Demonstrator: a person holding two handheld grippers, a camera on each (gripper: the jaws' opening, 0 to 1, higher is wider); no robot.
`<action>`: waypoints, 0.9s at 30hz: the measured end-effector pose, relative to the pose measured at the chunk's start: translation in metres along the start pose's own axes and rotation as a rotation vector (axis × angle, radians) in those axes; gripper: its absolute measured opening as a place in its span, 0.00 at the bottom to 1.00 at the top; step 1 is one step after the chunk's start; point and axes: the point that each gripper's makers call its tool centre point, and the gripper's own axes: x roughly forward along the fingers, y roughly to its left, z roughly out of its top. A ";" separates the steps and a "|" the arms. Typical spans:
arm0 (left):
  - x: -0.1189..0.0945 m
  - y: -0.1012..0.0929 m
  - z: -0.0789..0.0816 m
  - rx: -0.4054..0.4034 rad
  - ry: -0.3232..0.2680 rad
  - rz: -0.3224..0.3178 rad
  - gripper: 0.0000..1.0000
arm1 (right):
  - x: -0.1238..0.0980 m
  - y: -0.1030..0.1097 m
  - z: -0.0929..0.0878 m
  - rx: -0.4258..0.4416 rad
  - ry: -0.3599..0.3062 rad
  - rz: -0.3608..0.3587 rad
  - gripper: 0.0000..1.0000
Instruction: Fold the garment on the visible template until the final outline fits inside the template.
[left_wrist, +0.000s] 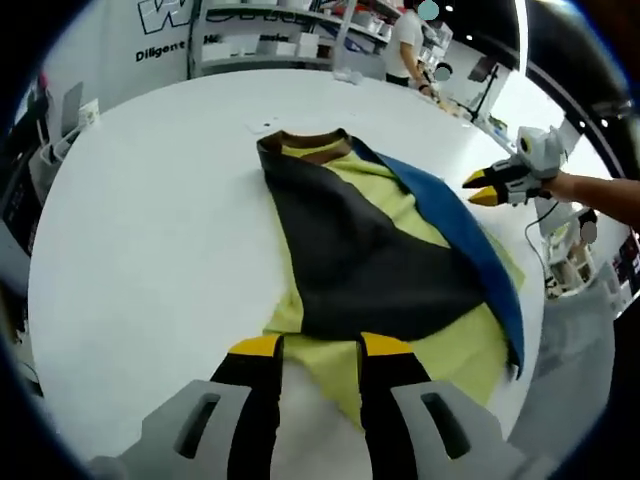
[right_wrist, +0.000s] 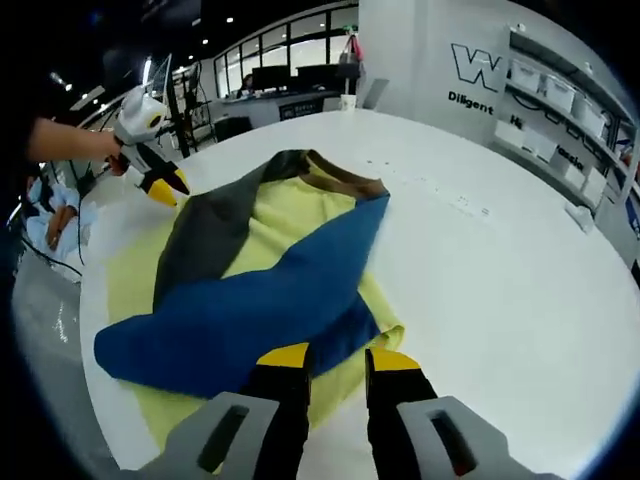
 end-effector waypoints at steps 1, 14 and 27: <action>-0.001 -0.001 -0.002 0.002 0.002 -0.002 0.27 | -0.002 0.003 -0.001 -0.010 0.000 0.006 0.15; -0.009 -0.020 -0.024 0.055 -0.004 -0.004 0.34 | -0.022 0.030 -0.016 -0.065 -0.007 0.055 0.21; -0.019 -0.035 -0.039 0.138 -0.033 -0.032 0.36 | -0.040 0.066 -0.030 -0.118 -0.018 0.122 0.24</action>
